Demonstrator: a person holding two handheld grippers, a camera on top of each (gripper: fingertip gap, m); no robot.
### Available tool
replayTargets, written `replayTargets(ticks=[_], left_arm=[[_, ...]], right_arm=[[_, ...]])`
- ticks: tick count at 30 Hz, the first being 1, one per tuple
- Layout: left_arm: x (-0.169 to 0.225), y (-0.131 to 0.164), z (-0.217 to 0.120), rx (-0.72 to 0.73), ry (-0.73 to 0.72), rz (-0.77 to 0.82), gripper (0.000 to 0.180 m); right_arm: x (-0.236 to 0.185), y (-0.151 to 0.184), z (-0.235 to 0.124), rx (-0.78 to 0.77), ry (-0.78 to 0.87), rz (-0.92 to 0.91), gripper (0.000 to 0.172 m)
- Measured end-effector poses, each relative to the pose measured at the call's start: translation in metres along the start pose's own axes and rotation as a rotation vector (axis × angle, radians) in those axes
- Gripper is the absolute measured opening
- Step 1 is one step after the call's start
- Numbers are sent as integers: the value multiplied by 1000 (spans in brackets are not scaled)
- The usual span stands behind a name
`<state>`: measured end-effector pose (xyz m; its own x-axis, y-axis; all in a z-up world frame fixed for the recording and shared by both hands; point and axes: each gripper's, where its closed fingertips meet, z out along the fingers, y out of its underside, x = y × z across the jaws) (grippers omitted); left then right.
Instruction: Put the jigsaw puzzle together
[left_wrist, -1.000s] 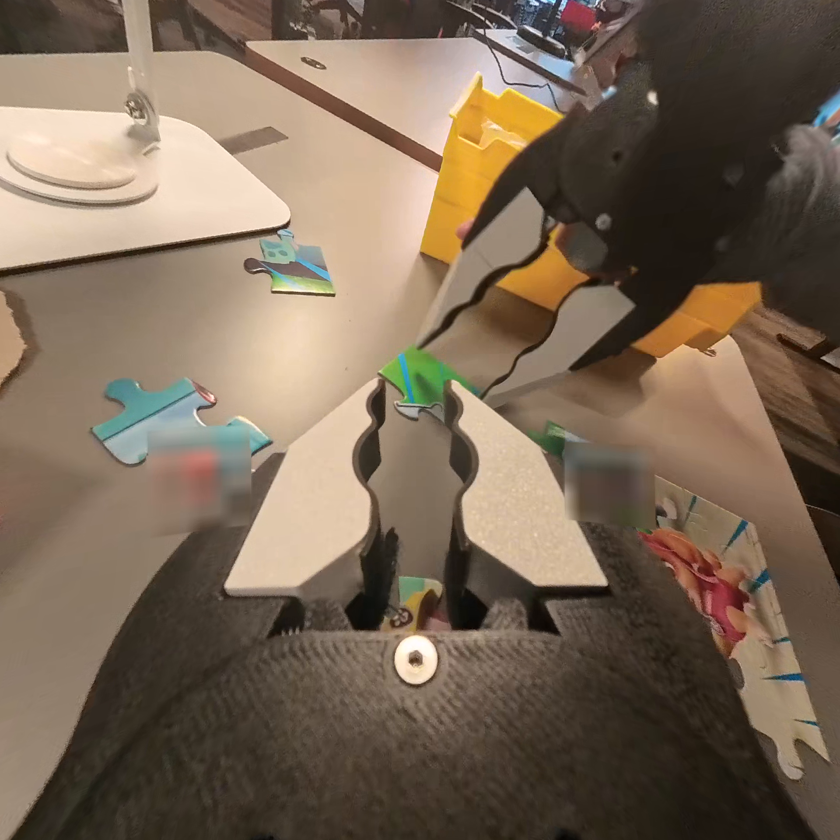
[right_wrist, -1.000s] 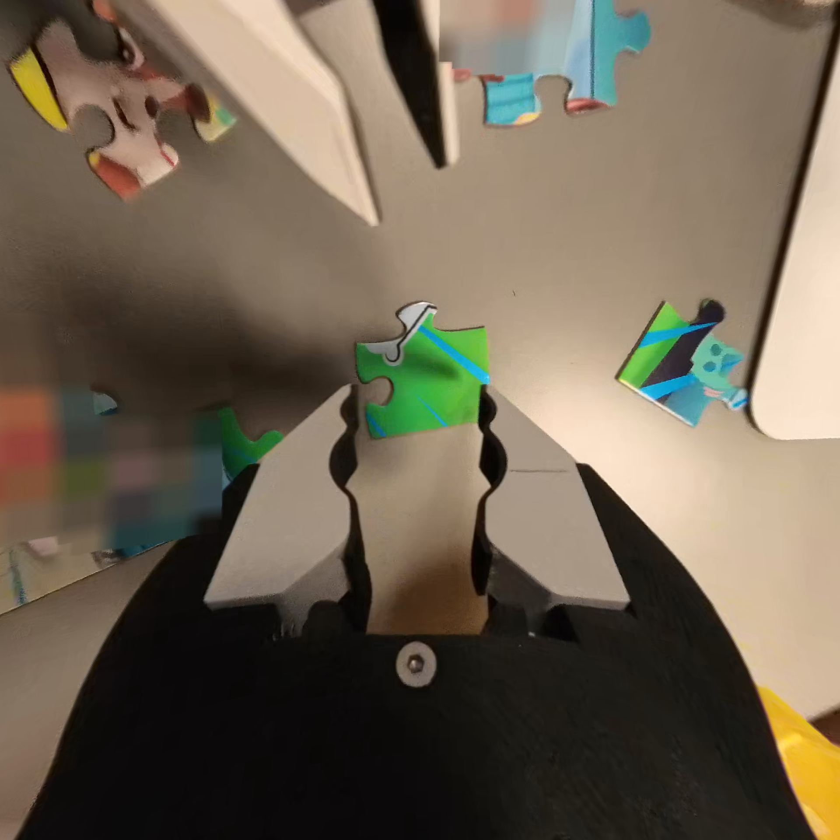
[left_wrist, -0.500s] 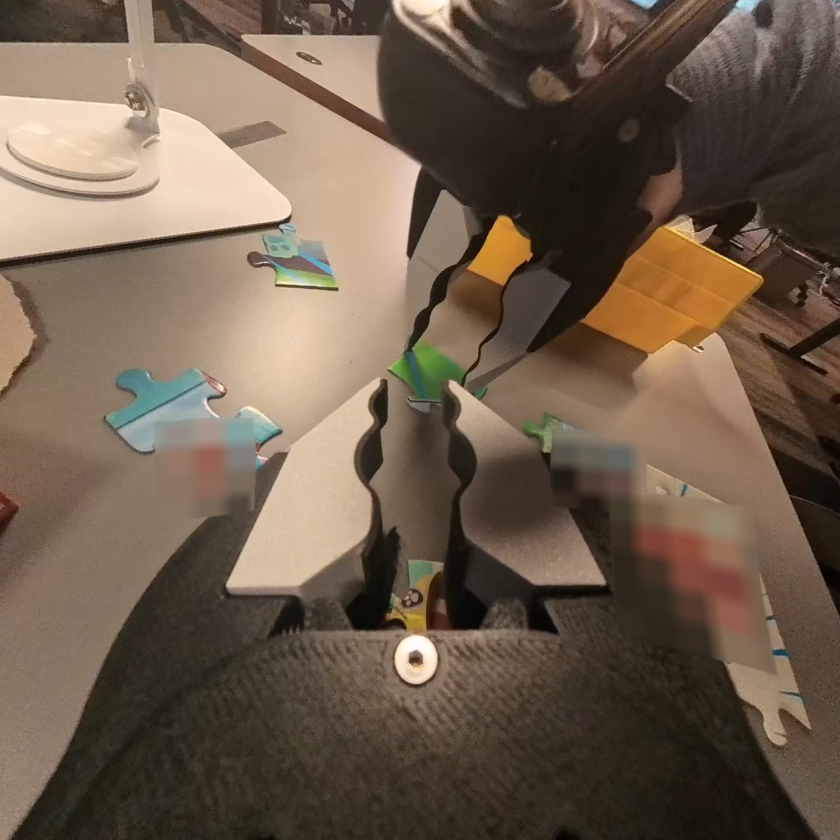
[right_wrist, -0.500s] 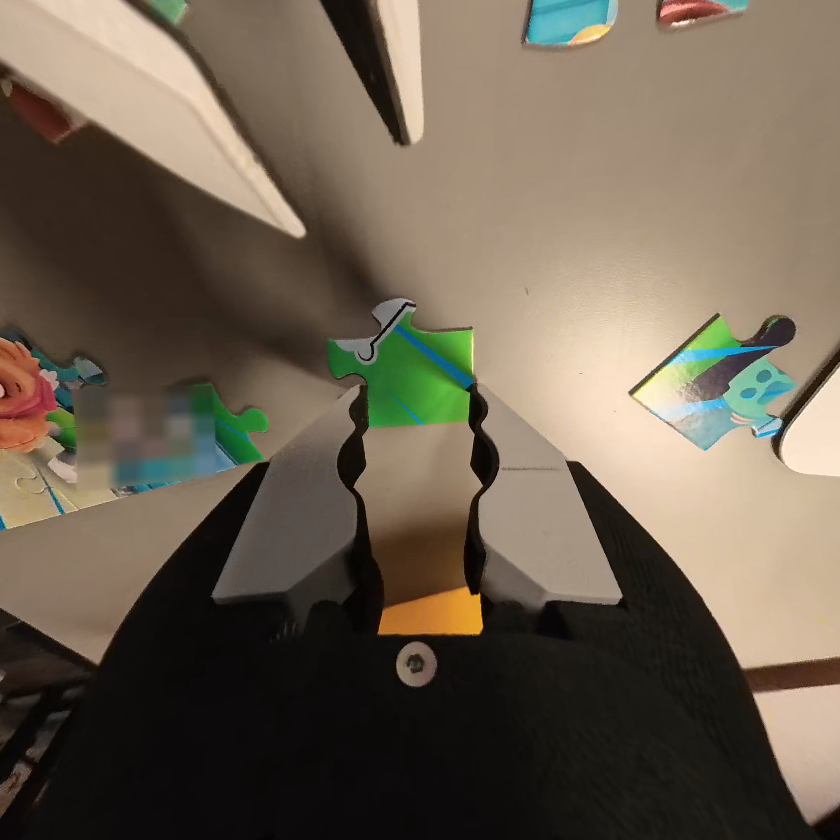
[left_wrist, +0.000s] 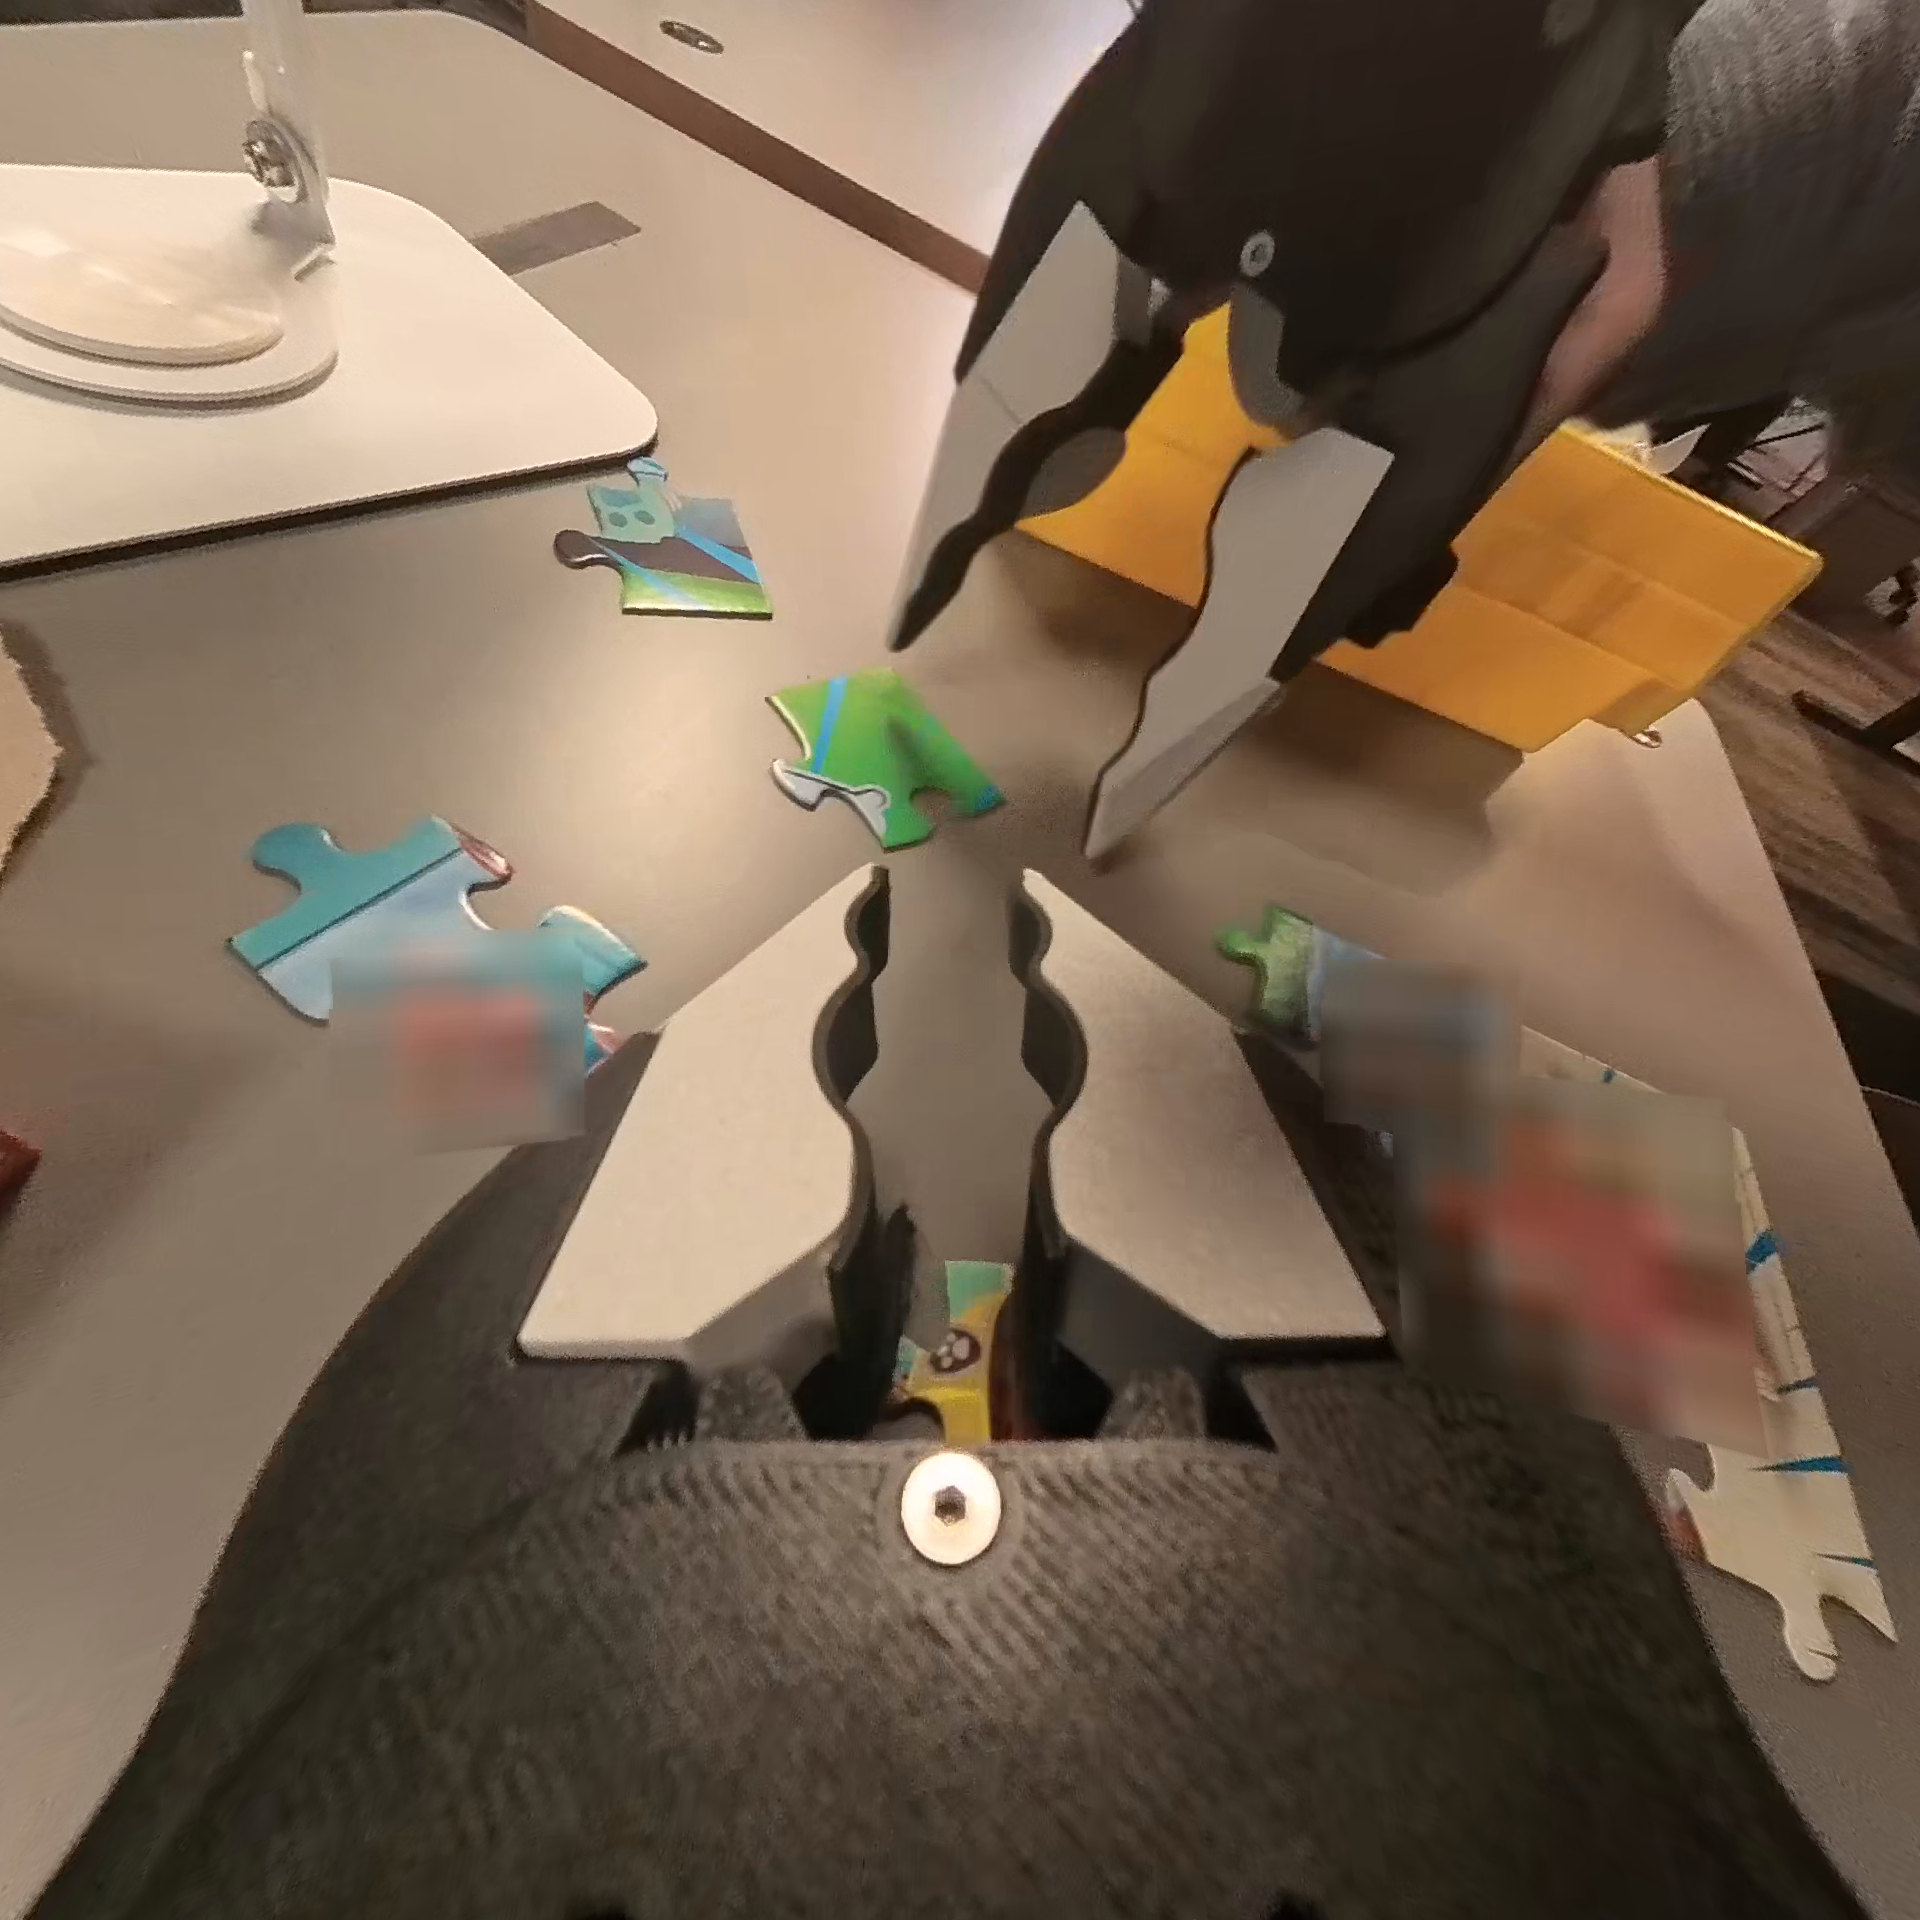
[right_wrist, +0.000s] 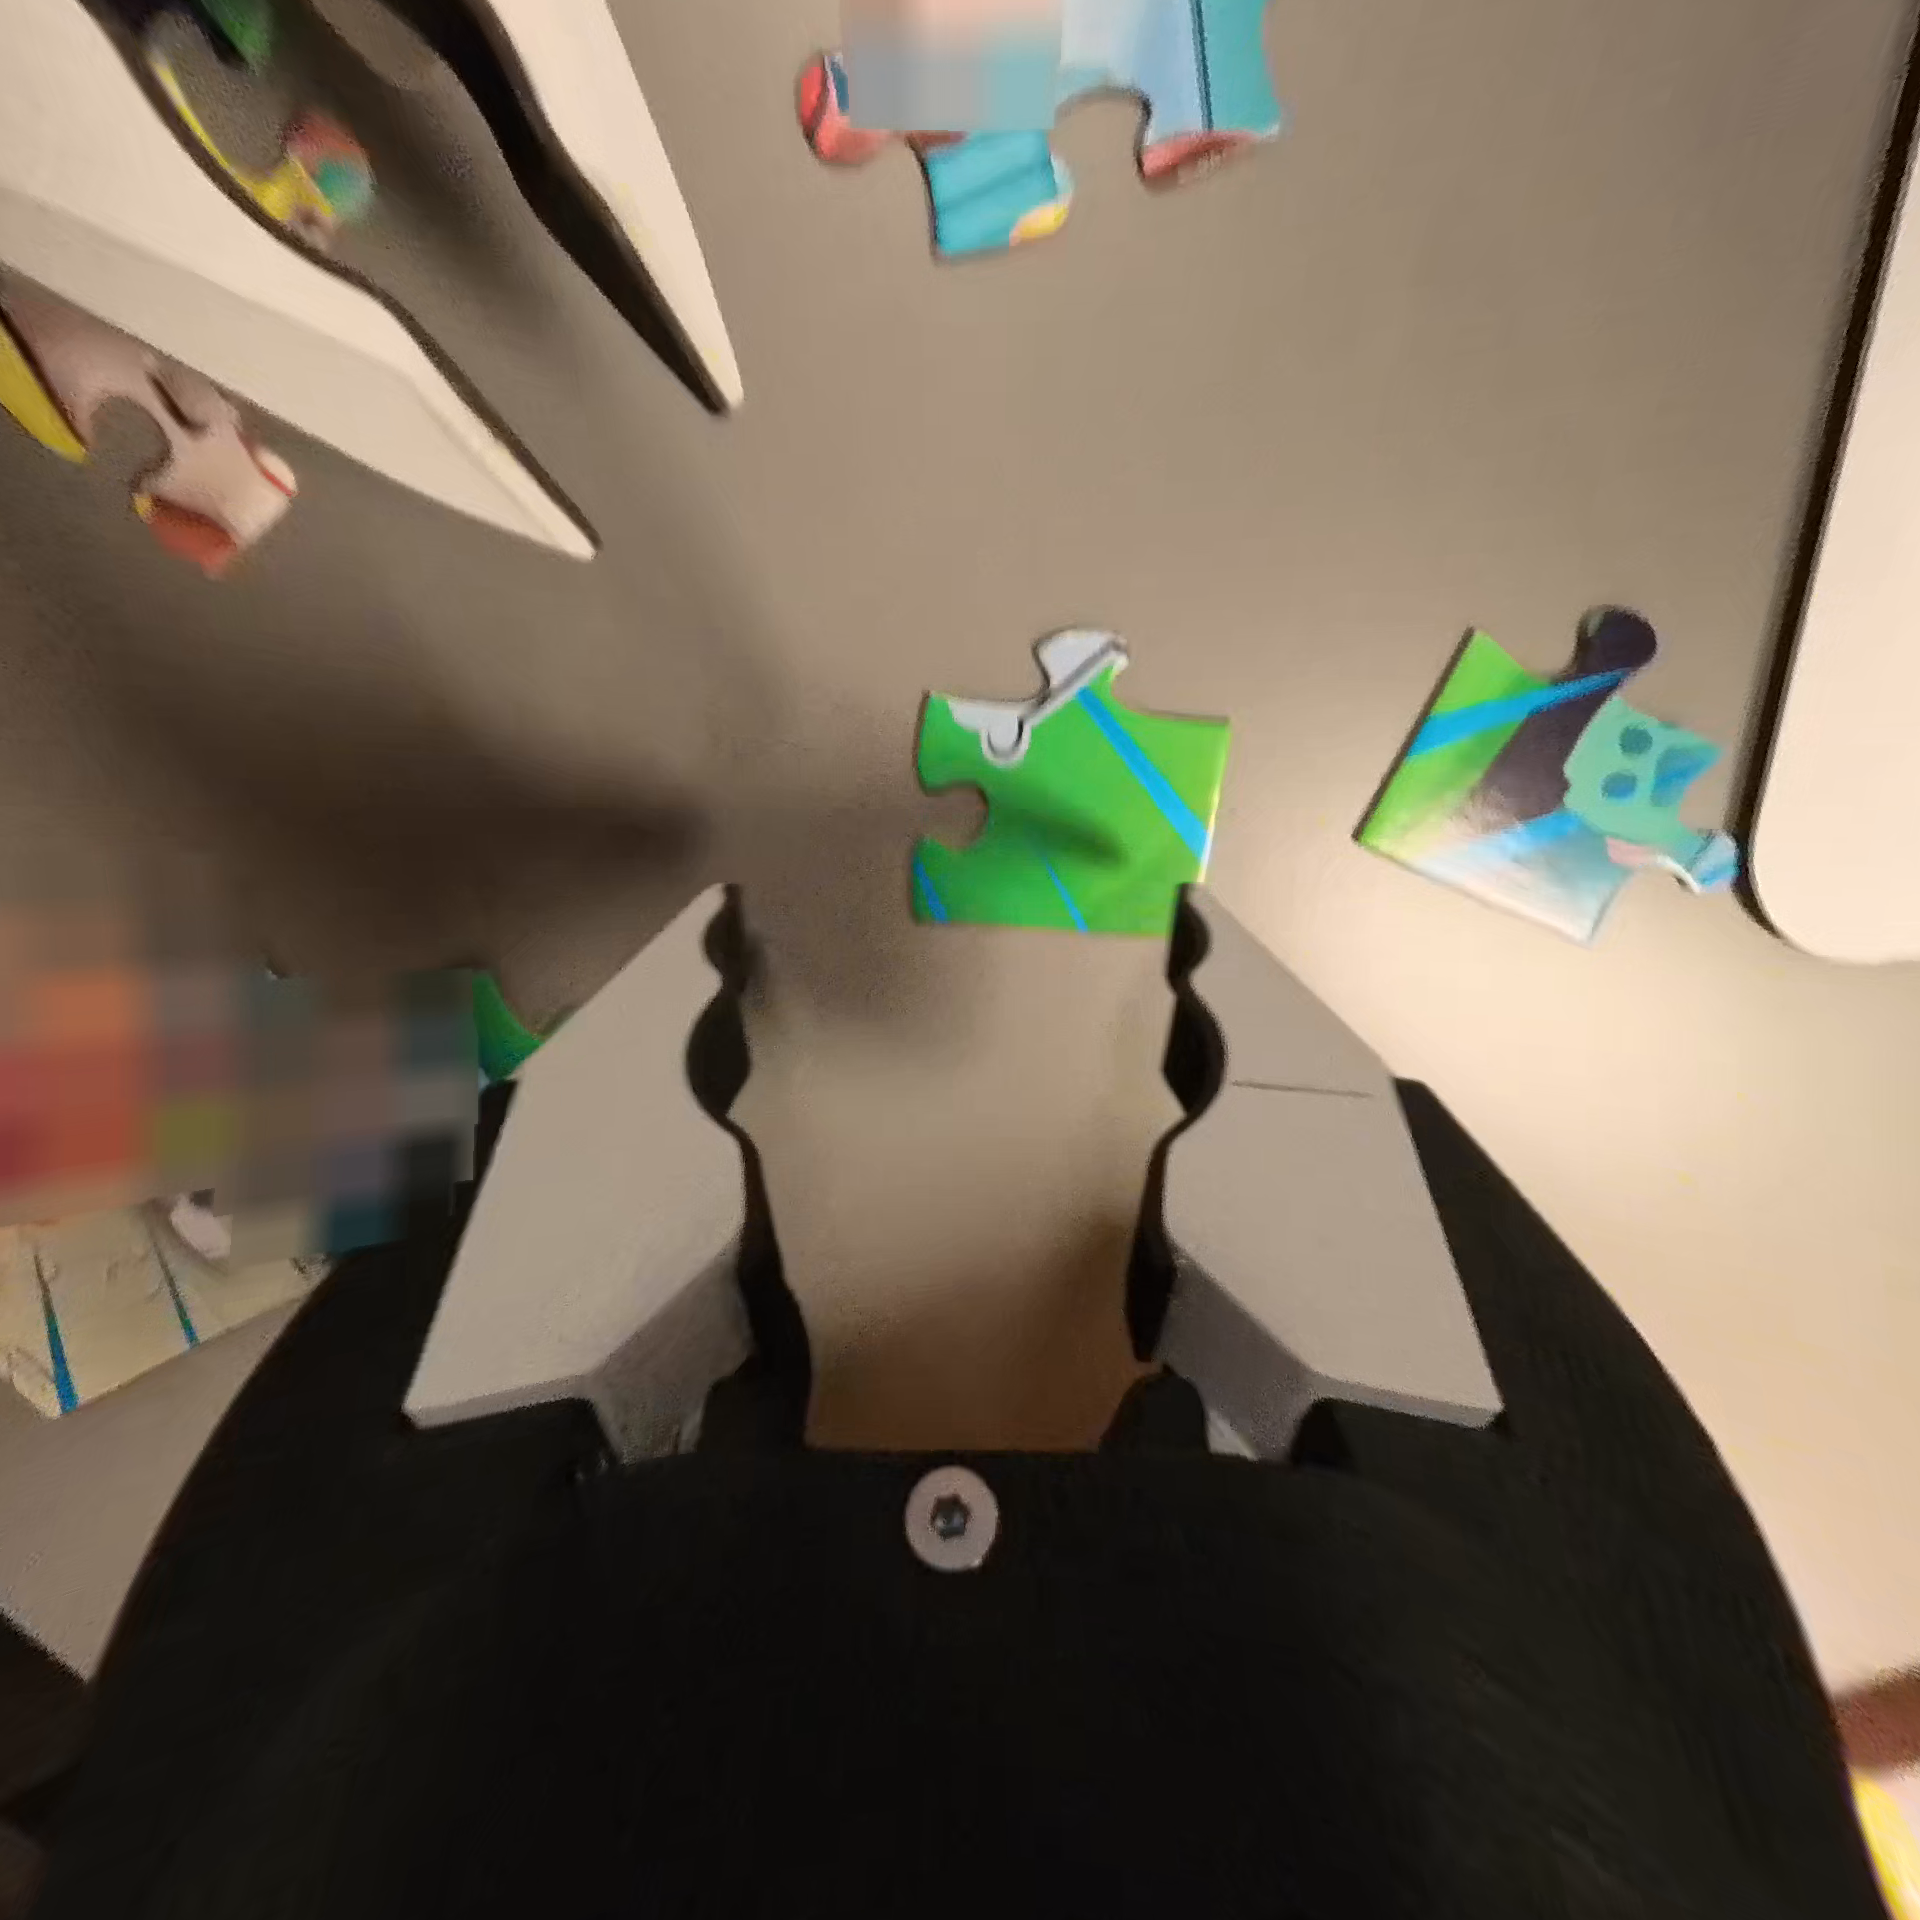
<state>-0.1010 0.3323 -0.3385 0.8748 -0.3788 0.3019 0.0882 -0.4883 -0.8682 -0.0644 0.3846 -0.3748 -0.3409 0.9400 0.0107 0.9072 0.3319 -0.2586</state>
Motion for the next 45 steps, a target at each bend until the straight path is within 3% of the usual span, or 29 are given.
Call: replayTargets(ticks=[2,6,8,10,15,18,22,25,30,32,35,36,40,45], left_arm=[[-2,-1,-2,8,-6,-8,21],[-6,-4,-6,32,-2,-31,20],[-7,-4,-8,37,0,-37,20],[-7,-4,-8,38,3,-39,20],[-7,-3,-7,30,5,-30,18],[-8,-5,-9,37,2,-33,17],[-10,-7,-12,55,-1,-45,17],[-13,-9,-15,68,-5,-53,16],[-17,-12,-21,90,-7,-70,15],[-17,-13,-22,96,-4,-77,15],[-17,-13,-22,99,1,-82,15],[-16,-13,-22,98,4,-83,15],[-15,-13,-22,95,8,-80,15],[-14,-12,-20,86,9,-78,15]], right_arm=[[2,-8,8,50,-6,-6,94],[11,-11,18,97,-15,8,86],[16,-13,17,117,-31,38,73],[22,-12,15,108,-37,58,47],[14,-11,14,61,-49,89,21],[5,-11,13,41,-53,69,25],[-5,-35,8,117,-80,119,32],[-10,-38,14,55,-51,81,31],[-4,-35,22,-24,15,72,21],[-8,-34,22,-37,13,67,9],[-10,-32,21,-61,57,51,8],[-12,-33,20,-46,52,47,0],[-25,-35,14,70,-11,95,0],[-18,-19,7,103,19,80,3]])
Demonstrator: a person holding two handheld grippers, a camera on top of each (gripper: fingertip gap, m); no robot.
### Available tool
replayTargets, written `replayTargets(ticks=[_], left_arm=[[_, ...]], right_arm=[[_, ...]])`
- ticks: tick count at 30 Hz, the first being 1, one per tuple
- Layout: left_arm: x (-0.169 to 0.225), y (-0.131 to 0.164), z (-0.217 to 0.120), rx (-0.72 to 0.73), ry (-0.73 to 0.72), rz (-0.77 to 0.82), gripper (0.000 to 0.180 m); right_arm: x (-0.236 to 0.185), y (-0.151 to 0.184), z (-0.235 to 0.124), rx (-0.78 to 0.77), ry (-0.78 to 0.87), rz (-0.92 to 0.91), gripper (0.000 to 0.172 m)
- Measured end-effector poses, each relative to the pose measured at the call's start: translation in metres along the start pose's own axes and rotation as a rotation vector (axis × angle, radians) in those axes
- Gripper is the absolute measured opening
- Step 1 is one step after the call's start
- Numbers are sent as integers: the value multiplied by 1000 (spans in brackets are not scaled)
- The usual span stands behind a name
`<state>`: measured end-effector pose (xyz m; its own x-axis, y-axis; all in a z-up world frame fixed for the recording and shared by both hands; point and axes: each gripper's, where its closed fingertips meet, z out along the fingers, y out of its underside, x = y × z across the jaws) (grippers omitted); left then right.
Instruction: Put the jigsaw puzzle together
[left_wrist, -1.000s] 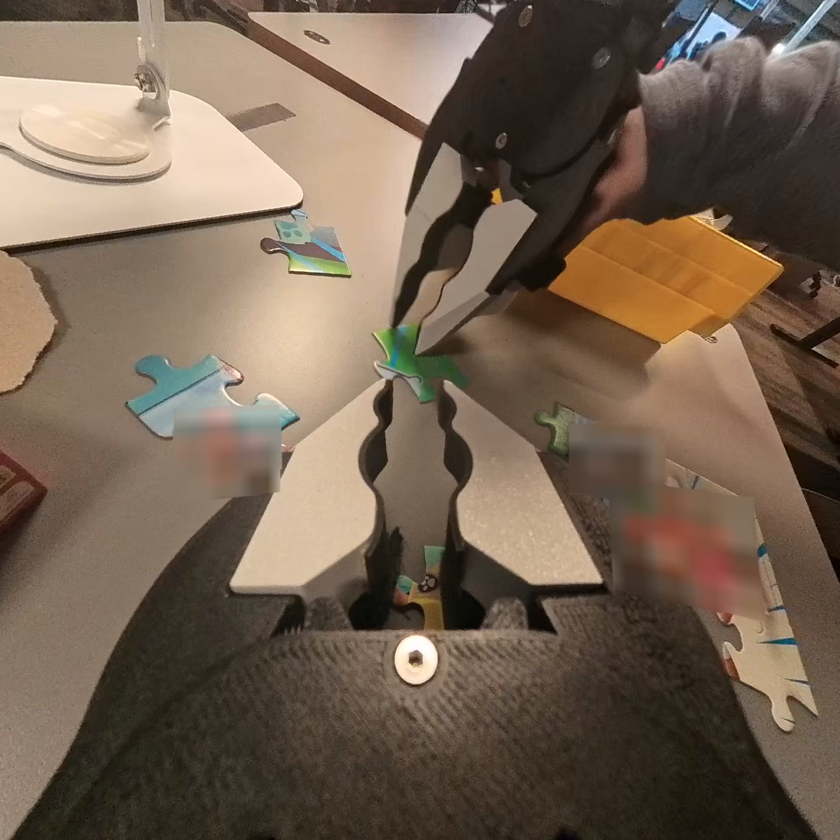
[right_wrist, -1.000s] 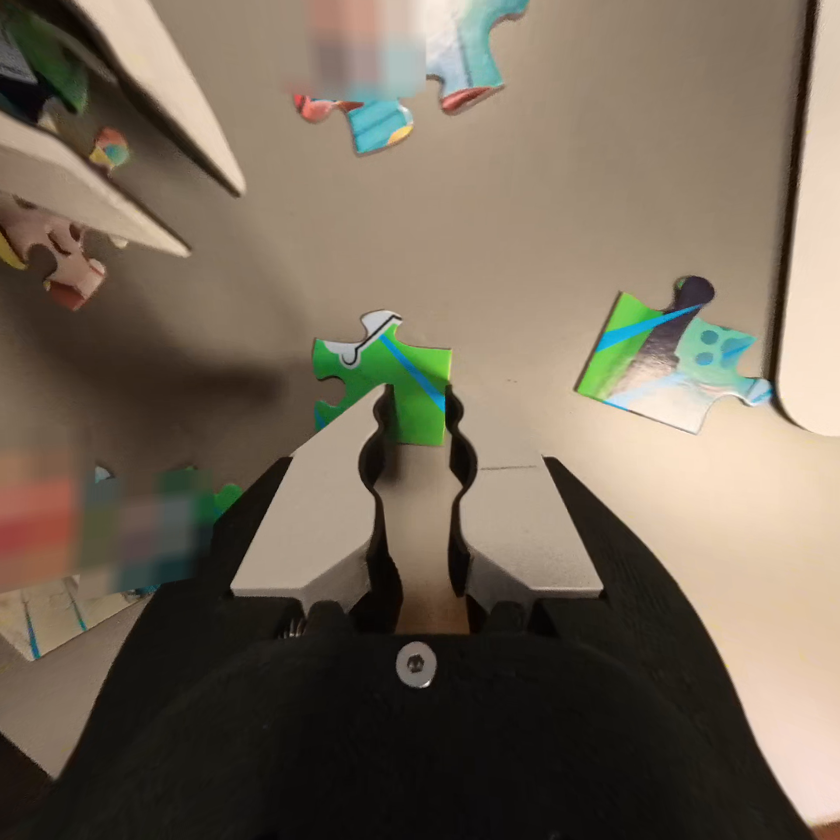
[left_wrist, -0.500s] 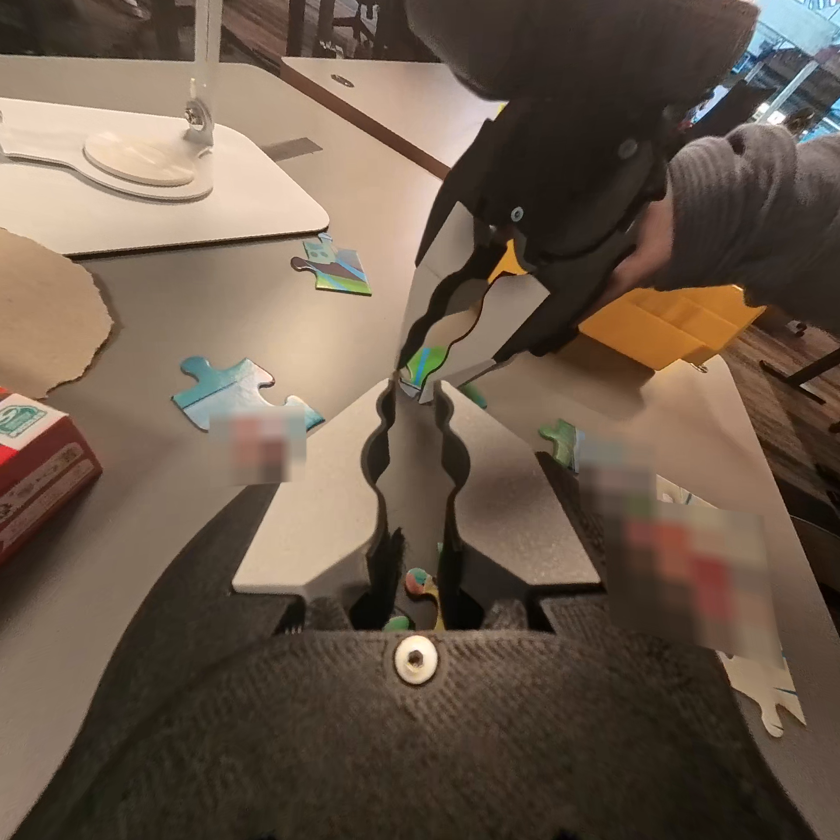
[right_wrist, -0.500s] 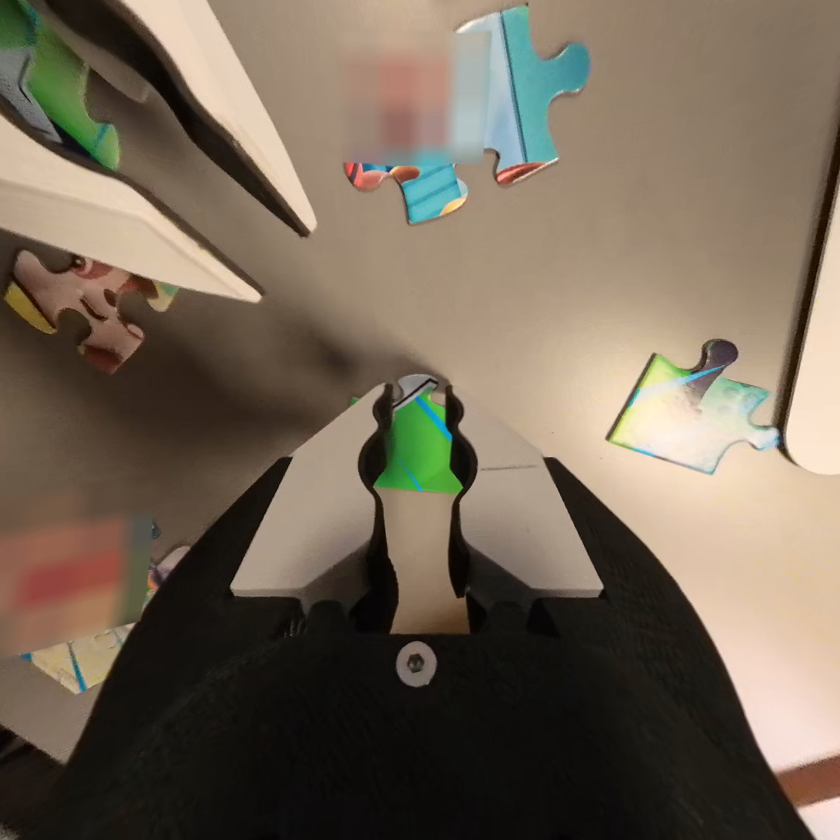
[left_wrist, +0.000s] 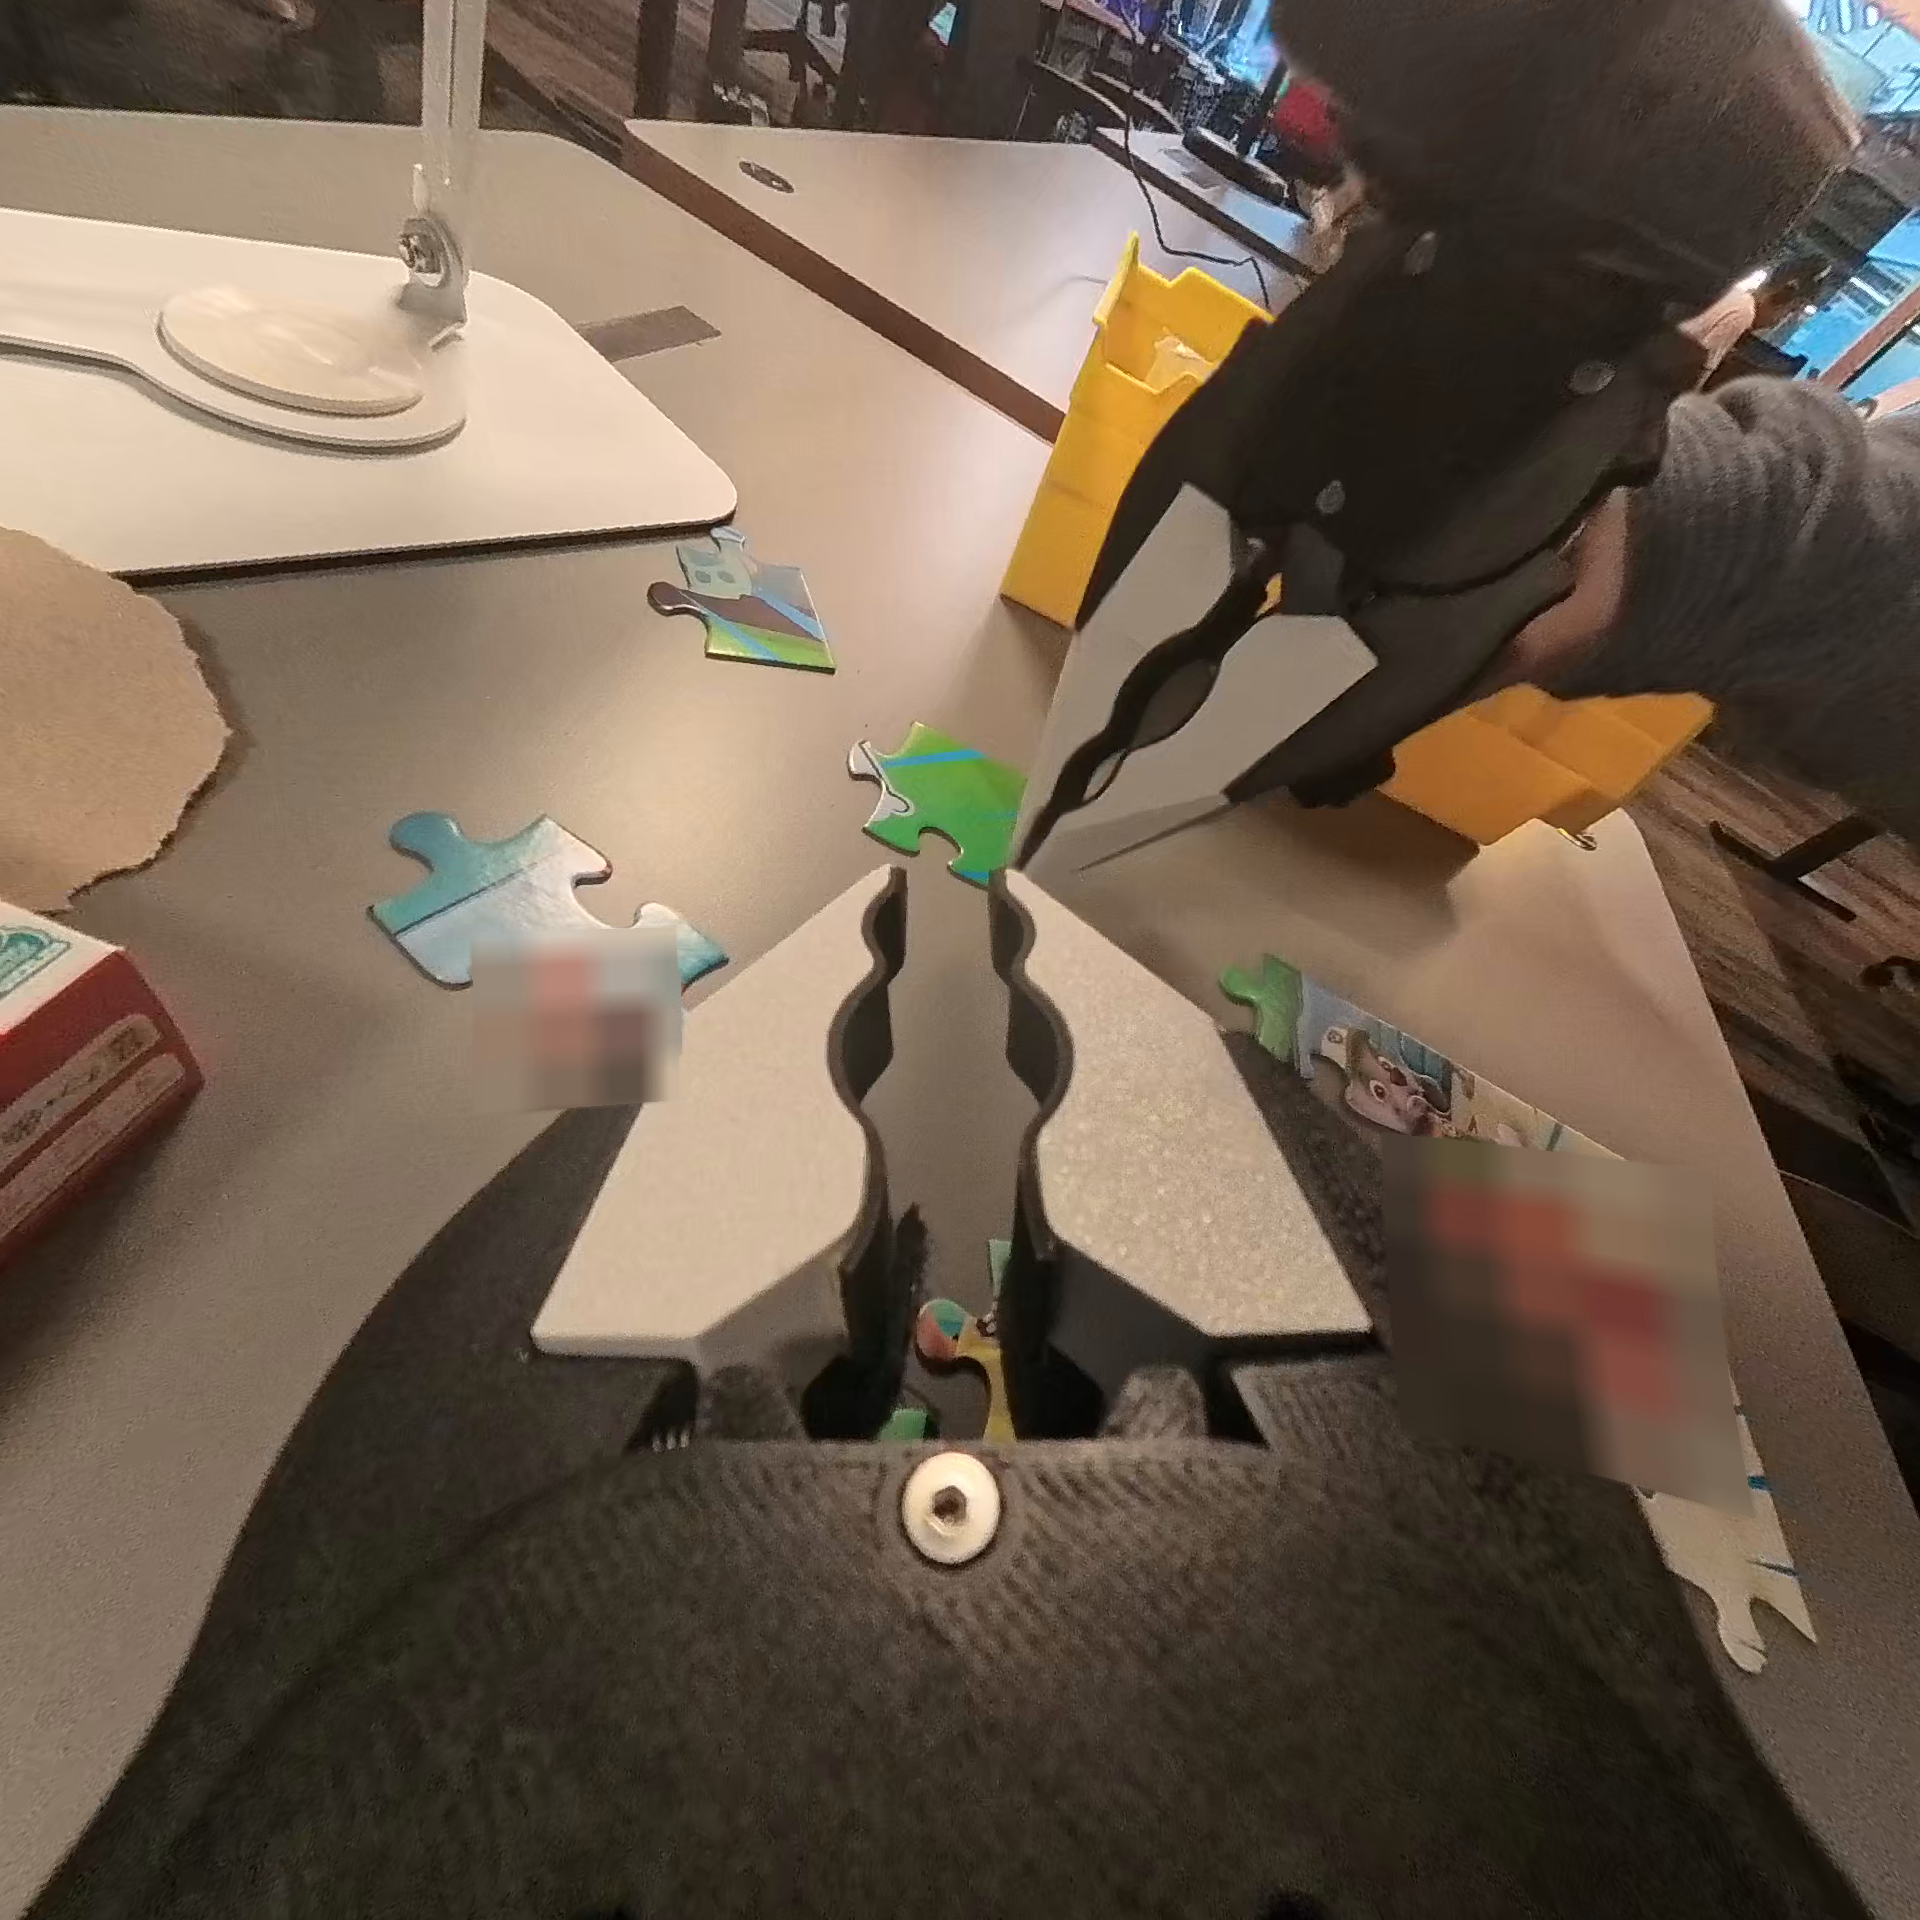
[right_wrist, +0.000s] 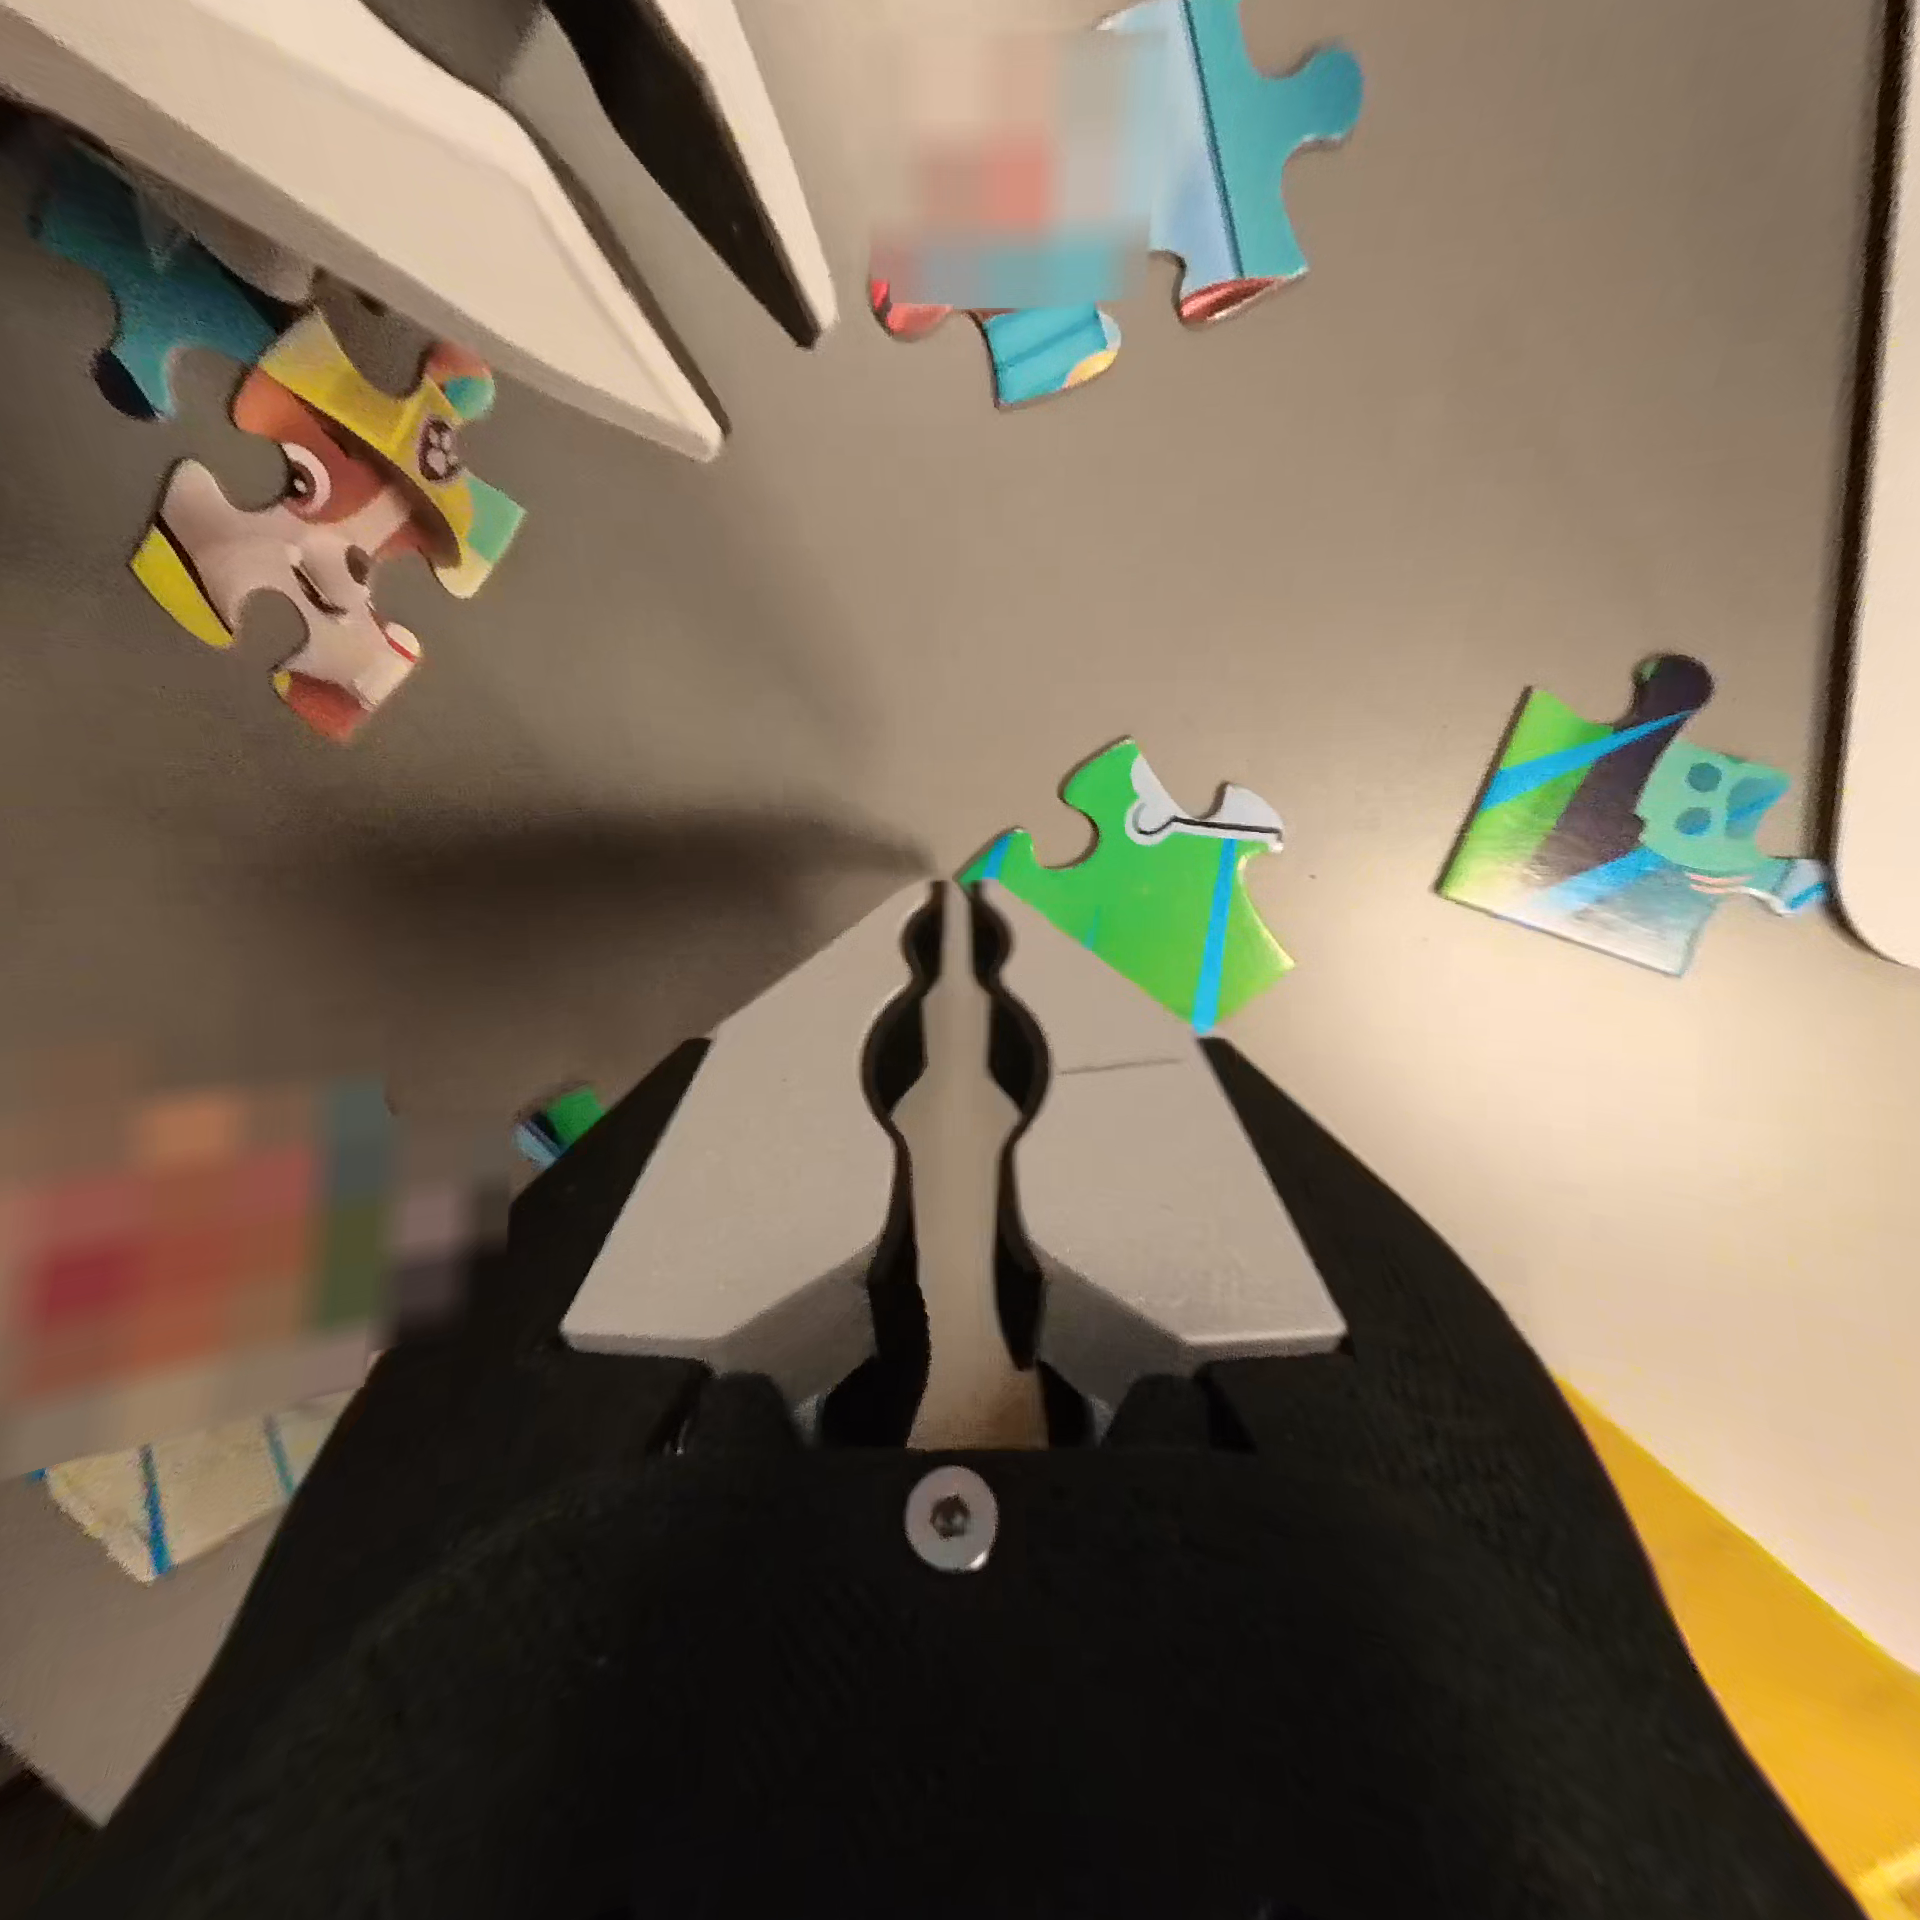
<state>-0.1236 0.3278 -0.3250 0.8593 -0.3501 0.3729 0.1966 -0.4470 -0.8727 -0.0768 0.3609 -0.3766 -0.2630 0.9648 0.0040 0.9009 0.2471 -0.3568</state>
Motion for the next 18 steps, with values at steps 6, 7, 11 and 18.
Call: replayTargets(ticks=[6,7,11,18], left_arm=[[2,3,3,-18,4,9,15],[2,4,3,-21,3,10,15],[0,4,2,-24,-2,13,14],[-4,4,1,-27,-10,10,15]], right_arm=[[15,10,-2,-138,-39,-307,78],[17,12,0,-181,-52,-342,78],[35,16,7,-334,-51,-462,77],[42,13,9,-368,-94,-481,66]])
